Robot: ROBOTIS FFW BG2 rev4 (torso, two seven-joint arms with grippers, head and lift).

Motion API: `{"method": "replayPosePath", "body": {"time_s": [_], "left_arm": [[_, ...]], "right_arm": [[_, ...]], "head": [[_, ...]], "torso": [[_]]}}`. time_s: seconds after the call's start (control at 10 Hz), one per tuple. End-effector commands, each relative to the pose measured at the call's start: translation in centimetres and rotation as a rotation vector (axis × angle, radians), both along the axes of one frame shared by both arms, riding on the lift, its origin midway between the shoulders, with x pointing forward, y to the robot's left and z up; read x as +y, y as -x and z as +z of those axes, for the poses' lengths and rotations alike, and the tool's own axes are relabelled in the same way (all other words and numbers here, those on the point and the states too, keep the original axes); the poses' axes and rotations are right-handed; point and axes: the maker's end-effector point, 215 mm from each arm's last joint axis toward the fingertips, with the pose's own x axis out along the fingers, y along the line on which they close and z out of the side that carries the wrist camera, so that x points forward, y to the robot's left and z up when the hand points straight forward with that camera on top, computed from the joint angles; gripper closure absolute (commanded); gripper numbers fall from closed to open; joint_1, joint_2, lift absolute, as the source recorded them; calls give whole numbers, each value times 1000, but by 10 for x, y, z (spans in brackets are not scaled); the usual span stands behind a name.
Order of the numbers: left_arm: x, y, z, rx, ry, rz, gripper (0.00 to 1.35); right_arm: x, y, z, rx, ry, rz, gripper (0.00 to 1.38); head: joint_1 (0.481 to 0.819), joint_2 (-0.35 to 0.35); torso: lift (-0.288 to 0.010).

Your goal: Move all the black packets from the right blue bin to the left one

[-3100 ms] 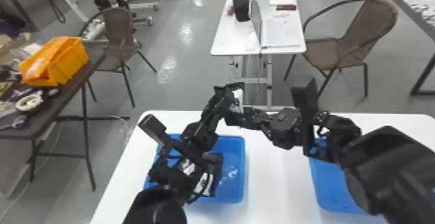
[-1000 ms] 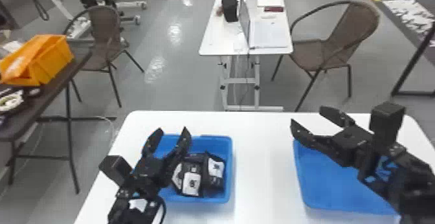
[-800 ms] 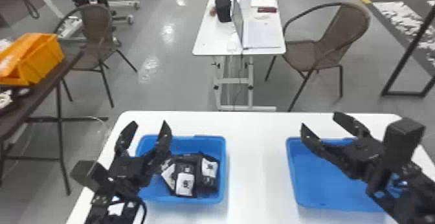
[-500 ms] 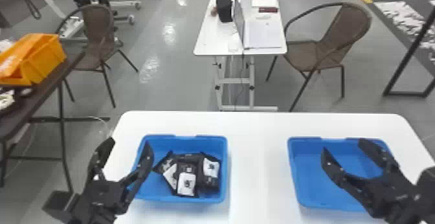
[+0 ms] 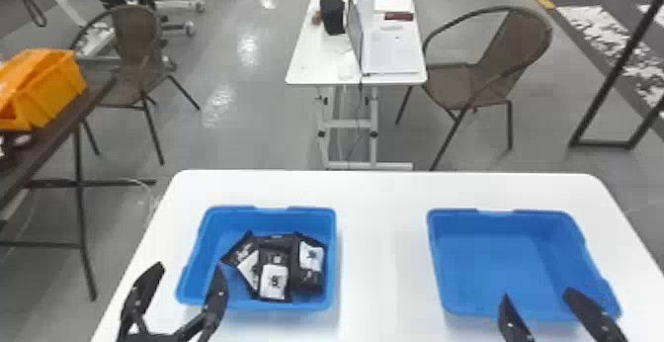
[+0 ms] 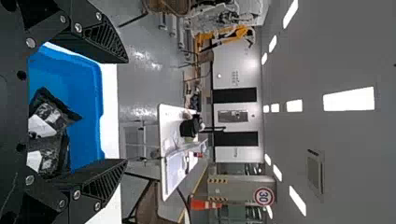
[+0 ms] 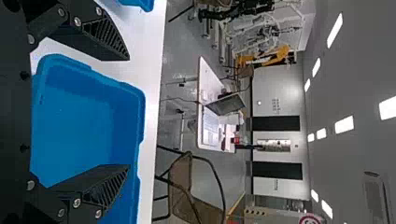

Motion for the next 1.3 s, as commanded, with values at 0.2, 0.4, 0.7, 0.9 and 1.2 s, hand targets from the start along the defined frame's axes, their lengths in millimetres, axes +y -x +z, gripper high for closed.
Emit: {"method": "replayPosePath", "body": {"time_s": [0.2, 0.4, 0.7, 0.9, 1.2], "left_arm": [[-24, -8, 1, 0, 65, 10, 298], [-25, -7, -1, 4, 91, 34, 298], [-25, -6, -3, 9, 94, 35, 298], [-25, -6, -5, 14, 95, 36, 298], [-24, -6, -4, 12, 96, 38, 298]], "right_arm": [[2, -1, -2, -10, 4, 18, 226], [2, -2, -1, -12, 1, 17, 226], [2, -1, -3, -10, -4, 17, 226], [2, -1, -3, -8, -6, 16, 226], [3, -1, -3, -9, -8, 18, 226]], "head": [[695, 77], [695, 63], [695, 54], [695, 55], [695, 54]], "torso": [[0], [0], [0], [0], [0]]}}
